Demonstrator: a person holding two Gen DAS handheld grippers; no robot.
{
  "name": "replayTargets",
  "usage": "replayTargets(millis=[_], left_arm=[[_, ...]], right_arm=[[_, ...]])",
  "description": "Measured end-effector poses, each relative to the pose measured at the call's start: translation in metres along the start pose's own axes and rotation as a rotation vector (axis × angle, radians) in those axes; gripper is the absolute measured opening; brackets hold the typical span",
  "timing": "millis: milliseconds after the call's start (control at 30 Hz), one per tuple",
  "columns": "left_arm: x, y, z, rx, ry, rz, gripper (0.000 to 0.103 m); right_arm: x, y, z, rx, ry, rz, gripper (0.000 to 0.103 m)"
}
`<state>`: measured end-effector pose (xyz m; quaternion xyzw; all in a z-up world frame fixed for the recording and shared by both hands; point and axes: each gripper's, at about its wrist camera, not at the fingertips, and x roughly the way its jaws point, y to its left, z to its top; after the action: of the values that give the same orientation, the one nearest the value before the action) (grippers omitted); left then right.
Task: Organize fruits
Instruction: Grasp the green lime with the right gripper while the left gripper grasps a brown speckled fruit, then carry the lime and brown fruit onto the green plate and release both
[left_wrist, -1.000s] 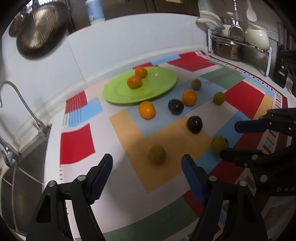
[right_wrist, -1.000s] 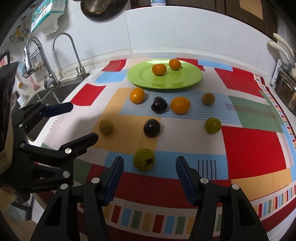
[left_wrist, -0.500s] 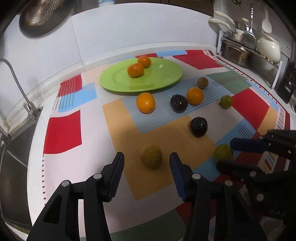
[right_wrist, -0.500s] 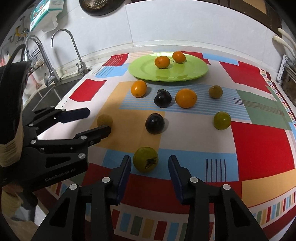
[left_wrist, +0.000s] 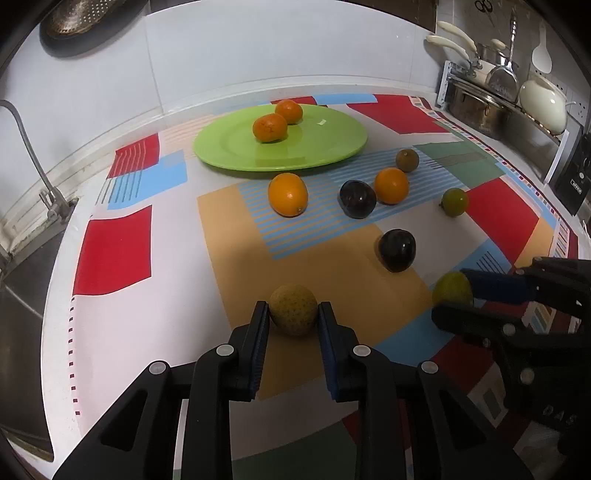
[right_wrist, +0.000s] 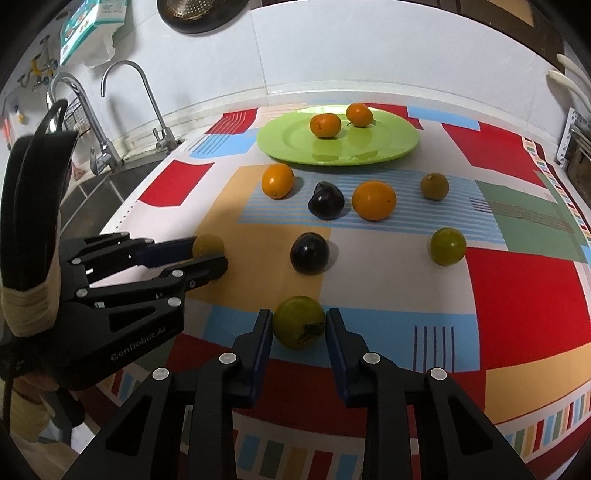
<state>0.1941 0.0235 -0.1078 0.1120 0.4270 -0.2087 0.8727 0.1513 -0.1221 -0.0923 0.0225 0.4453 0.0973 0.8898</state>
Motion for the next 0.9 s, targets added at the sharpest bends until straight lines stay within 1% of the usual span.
replayTargets(millis=[367, 900], left_arm=[[-0.026, 0.002, 0.005, -0.017, -0.043, 0.017, 0.027], [-0.070, 0.003, 0.024, -0.034, -0.155, 0.056, 0.027]], right_arm=[[-0.011, -0.003, 0.012, -0.001, -0.037, 0.007, 0.030], [-0.042, 0.003, 0.035, -0.048, -0.133, 0.005, 0.030]])
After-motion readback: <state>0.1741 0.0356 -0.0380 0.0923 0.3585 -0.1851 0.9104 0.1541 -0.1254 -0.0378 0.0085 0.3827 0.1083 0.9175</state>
